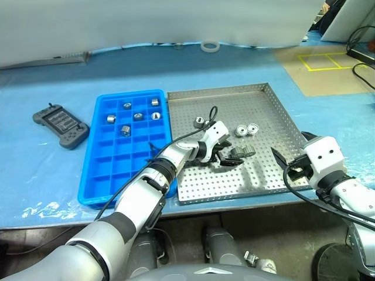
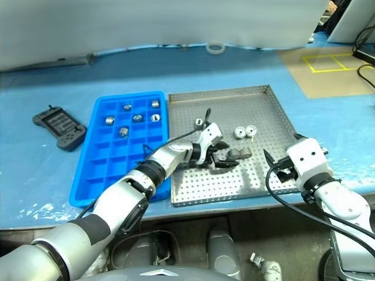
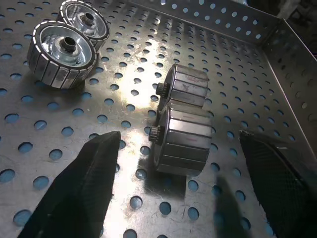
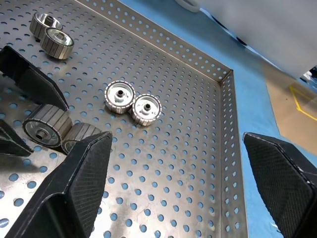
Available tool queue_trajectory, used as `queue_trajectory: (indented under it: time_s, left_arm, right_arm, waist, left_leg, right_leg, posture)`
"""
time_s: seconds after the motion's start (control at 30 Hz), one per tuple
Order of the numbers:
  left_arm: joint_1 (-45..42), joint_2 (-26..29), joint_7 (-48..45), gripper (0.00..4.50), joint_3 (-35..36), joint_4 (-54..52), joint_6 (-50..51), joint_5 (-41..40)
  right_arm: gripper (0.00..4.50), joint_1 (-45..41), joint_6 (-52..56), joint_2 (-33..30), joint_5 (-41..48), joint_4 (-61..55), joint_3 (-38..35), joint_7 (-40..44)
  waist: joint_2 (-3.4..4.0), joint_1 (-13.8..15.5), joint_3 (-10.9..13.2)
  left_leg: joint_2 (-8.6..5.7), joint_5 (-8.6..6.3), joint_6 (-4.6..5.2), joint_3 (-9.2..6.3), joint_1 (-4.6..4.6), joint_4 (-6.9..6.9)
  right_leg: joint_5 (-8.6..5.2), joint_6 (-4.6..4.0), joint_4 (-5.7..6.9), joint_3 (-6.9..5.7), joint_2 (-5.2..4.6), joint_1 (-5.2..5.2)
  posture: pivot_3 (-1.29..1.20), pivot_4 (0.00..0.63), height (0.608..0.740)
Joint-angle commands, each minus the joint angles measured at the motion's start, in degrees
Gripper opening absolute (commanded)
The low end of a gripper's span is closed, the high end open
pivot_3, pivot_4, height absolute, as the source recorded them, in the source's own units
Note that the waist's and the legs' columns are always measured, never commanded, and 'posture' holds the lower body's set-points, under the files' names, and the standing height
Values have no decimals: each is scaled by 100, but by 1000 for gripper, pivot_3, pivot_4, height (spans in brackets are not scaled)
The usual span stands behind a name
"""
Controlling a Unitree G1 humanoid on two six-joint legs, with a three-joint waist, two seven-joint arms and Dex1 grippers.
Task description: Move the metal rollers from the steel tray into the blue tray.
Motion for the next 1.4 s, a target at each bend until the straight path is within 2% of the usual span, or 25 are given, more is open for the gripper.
queue_trajectory:
  time_s: [0.03,0.07,0.13,0.23,0.3,0.67,1.0,1.1,1.23,1.4]
  left_arm:
    - [-20,-1930,66,2947,-39,-83,-184,-94]
    - [-21,-1935,72,2638,-50,-75,-195,-97]
    - [-9,-1933,-27,2638,-74,-80,-174,-133]
    - [1,-1916,-119,2064,-110,-91,-161,-167]
    - [-23,-1891,11,1446,-128,-49,-187,-130]
    - [-197,-1468,228,1446,61,76,-256,-170]
    - [-441,182,16,1446,1184,-263,62,-669]
    - [-298,580,-330,1446,1343,-785,382,-764]
    - [47,1078,-1092,1446,1294,-2028,1332,-1056]
    - [643,2133,-2508,1446,1013,-3396,2492,-1464]
  right_arm:
    - [4500,-9,-1,11,-91,-293,-102,-74]
    - [4500,-7,-1,8,-98,-291,-107,-80]
    - [4500,-4,-4,9,-106,-282,-125,-100]
    - [4500,-12,3,4,-98,-285,-127,-123]
    - [4500,-16,-6,7,-105,-277,-112,-141]
    - [4500,-378,-80,16,-51,-43,69,-125]
    - [4500,-1143,-264,-55,54,526,279,132]
    - [4500,-1415,-391,-69,49,807,360,206]
    - [4500,-1725,-580,-100,68,1042,607,410]
    - [4500,-2397,-708,-224,137,1110,1206,931]
  waist:
    - [-1,-28,0]
    - [-1,-36,0]
    - [-1,-54,1]
    - [-1,-109,1]
    - [-1,-155,1]
    - [-3,-301,2]
    - [-7,-252,5]
    - [-11,-223,7]
    - [-11,-107,8]
    - [-9,139,9]
  left_leg:
    - [0,-1,1,0,0,0]
    - [0,-1,1,0,-2,0]
    - [0,-1,2,0,-2,0]
    - [-2,-2,3,0,-3,1]
    - [-2,-4,6,0,-4,1]
    - [-4,-7,12,-3,-4,7]
    - [-4,-6,14,-5,-14,9]
    - [-4,-7,15,-5,-13,12]
    - [2,-5,14,-6,-9,13]
    - [5,-3,11,-4,-9,11]
  right_leg:
    - [0,0,0,0,0,-1]
    - [0,0,0,0,0,-1]
    - [0,0,0,-1,0,-1]
    - [0,0,-2,-2,-1,0]
    - [0,0,-6,-2,-1,1]
    - [0,0,-9,-4,-1,7]
    - [1,-1,-3,-8,-3,1]
    - [1,-1,7,-8,-5,-2]
    - [1,-1,31,-8,-2,-12]
    - [1,-2,38,-6,-2,-16]
  posture:
    - [-585,150,740]
    - [-589,150,740]
    - [-590,150,740]
    - [-590,150,740]
    - [-589,150,740]
    - [-533,150,740]
    - [-425,150,740]
    - [-386,150,740]
    - [-338,150,740]
    - [-289,150,740]
